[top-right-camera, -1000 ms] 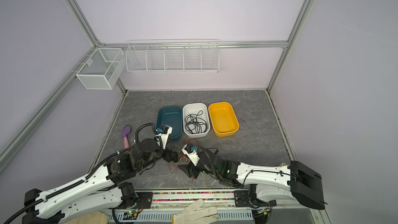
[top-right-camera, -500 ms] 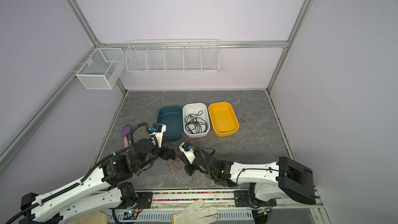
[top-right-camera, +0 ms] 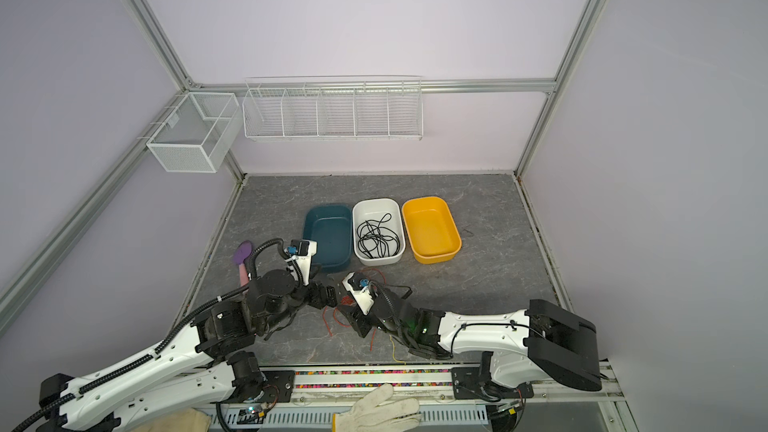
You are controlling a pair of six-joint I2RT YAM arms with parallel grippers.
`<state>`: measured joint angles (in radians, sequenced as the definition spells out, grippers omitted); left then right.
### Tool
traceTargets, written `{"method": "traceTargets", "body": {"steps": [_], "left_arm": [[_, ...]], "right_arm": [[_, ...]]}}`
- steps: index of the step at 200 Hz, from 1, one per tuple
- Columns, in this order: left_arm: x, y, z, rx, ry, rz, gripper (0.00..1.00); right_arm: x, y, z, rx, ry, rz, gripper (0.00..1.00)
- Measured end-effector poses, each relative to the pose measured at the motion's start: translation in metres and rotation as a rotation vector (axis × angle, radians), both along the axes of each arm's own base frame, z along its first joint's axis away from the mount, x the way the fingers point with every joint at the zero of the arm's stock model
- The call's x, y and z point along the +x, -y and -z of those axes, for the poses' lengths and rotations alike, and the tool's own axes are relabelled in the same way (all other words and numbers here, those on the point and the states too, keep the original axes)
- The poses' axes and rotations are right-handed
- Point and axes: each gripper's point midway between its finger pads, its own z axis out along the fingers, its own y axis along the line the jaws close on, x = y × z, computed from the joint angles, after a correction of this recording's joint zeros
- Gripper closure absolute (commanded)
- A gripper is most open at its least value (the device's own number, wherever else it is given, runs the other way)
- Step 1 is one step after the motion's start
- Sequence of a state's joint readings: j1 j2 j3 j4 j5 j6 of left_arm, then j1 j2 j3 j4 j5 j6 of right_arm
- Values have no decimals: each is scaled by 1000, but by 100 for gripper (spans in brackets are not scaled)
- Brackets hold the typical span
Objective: Untangle the cables
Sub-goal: 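Lift the red wire up with the right gripper while the left holds the pile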
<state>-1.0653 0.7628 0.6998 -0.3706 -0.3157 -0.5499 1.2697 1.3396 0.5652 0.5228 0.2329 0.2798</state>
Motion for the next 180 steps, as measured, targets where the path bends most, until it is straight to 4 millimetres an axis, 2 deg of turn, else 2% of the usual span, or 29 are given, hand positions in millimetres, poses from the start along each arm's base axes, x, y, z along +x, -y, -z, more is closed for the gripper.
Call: {"method": "traceTargets", "body": {"steps": [20, 49, 68, 103, 125, 180], "left_arm": [[-1, -3, -1, -19, -7, -11, 1], [0, -5, -1, -48, -25, -33, 1], [-1, -7, -1, -68, -38, -42, 1], [-2, -8, -8, -111, -41, -49, 1], [-2, -6, -15, -144, -33, -45, 1], [-3, -12, -11, -88, -6, -38, 1]], "right_arm": [[4, -3, -1, 9, 11, 19, 59], [12, -4, -1, 24, 25, 60, 83], [16, -4, -1, 26, 39, 85, 93], [20, 0, -5, 35, 54, 120, 93], [16, 9, -8, 33, 59, 122, 93], [14, 36, -45, 80, 100, 155, 93]]}}
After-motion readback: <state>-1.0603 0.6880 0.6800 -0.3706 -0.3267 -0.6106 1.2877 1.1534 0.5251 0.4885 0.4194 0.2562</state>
